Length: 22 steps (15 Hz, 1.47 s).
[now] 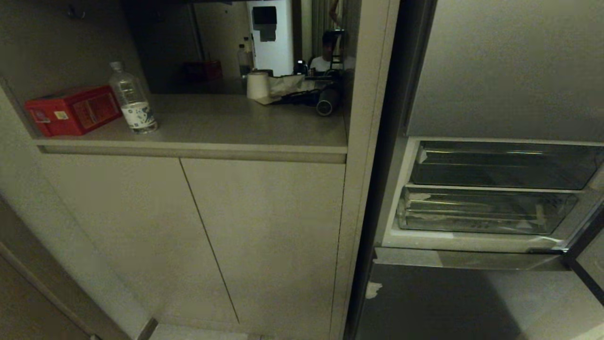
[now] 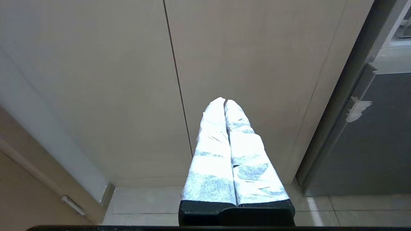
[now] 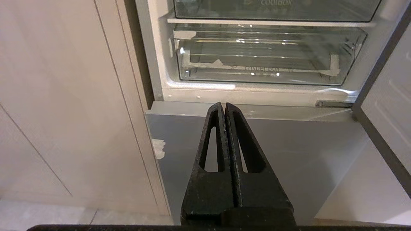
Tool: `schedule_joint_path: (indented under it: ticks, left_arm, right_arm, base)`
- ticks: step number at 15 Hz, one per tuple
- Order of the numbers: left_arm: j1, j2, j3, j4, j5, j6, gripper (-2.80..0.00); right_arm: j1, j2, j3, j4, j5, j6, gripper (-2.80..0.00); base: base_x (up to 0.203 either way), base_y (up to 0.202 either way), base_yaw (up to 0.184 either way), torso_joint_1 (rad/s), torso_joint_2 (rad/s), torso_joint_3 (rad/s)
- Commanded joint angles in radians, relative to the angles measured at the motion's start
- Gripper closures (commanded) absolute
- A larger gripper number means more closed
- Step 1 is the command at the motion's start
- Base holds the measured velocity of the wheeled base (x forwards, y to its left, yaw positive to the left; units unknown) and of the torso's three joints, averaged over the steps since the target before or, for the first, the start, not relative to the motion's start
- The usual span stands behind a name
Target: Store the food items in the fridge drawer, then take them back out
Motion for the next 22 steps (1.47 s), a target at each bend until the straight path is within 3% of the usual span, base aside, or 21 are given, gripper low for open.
schedule_joint_path:
  ticks: [1,4,11,19,22]
  left_arm:
    - [-0.001,0.001,0.0,0.001,0.0,0.0,0.0]
    - [0.0,0.002,0.001,0.001,0.001,-0.022,0.0]
    - [0.0,0.001,0.002,0.001,0.005,-0.024,0.0]
    - [0.0,0.001,0.0,0.001,0.006,-0.027,0.0]
    - [0.0,0.001,0.001,0.001,0.006,-0.029,0.0]
  right_arm:
    - [0.0,0.001,0.031,-0.001,0.0,0.0,0.0]
    - [0.0,0.001,0.031,-0.001,0.0,0.0,0.0]
    - [0.0,0.001,0.031,-0.001,0.001,-0.008,0.0]
    - [0.0,0.001,0.03,-0.002,0.001,-0.03,0.0]
    - [0.001,0.114,-0.071,0.015,0.022,-0.051,0.0]
  base:
    - [0.0,0.0,0.0,0.0,0.0,0.0]
    - [-0.027,0.0,0.0,0.005,0.0,0.001]
    - [-0.184,0.0,0.001,0.001,0.0,0.004]
    - [-0.007,0.0,0.001,-0.002,0.0,0.001]
    - [0.0,0.0,0.0,0.0,0.0,0.0]
